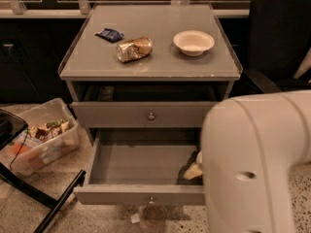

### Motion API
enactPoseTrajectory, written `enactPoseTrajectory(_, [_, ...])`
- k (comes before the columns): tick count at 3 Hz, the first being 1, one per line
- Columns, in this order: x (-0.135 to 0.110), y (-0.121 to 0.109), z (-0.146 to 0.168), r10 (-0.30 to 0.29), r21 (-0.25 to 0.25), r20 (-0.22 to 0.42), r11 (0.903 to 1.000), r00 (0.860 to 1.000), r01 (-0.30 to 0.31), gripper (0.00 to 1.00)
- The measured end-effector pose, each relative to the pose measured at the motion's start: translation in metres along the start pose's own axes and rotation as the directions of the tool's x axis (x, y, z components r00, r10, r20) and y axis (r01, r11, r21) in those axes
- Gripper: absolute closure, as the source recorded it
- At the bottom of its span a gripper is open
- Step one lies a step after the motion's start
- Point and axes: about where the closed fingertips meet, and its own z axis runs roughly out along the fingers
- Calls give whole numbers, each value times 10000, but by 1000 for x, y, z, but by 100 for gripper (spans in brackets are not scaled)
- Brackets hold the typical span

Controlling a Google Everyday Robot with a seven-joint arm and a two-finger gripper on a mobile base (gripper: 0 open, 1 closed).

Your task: Open middle drawer

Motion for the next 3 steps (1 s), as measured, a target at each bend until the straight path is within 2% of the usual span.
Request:
enactPoseTrajectory(1, [-14, -77, -52, -77, 1257, 506, 9921, 9987, 13, 0])
enactPoseTrajectory(2, [-15, -96, -69, 13, 1608, 495, 9869, 9988, -92, 0])
enactPoseTrajectory(3, [9, -146, -108, 838, 2458, 19, 9659, 9965, -816, 0])
